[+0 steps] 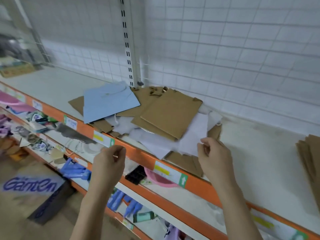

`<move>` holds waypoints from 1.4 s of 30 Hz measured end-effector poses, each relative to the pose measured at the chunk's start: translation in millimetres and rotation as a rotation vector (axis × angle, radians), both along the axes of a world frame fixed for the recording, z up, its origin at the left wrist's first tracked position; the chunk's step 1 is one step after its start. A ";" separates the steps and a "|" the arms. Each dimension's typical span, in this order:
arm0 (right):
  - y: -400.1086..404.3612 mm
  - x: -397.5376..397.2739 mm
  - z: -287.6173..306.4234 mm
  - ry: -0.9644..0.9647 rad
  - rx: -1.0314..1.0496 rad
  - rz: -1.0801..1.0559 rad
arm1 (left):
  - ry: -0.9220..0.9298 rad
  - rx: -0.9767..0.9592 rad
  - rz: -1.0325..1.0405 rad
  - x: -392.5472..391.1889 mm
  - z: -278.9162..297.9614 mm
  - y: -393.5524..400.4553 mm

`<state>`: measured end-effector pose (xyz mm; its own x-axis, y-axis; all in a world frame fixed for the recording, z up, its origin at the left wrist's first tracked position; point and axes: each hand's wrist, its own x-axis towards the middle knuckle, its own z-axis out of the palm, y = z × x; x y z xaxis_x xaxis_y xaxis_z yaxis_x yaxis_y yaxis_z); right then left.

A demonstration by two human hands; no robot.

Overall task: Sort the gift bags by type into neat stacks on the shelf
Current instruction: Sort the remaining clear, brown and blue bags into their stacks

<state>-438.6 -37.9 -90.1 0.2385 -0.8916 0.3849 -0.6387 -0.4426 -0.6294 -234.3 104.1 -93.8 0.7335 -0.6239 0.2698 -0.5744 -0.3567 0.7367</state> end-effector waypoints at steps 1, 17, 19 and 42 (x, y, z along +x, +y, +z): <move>-7.3 11.2 1.5 -0.011 0.000 -0.008 | -0.019 -0.013 -0.012 12.3 5.5 -8.0; -55.1 103.7 21.4 0.304 0.460 -0.300 | -0.086 -0.064 -0.315 124.7 24.0 -85.2; -54.8 104.3 22.3 0.185 0.517 -0.302 | -0.061 -0.064 -0.361 132.1 25.2 -93.4; 42.2 92.4 1.5 -0.474 0.263 -0.613 | 0.035 0.206 -0.610 100.9 15.7 -139.7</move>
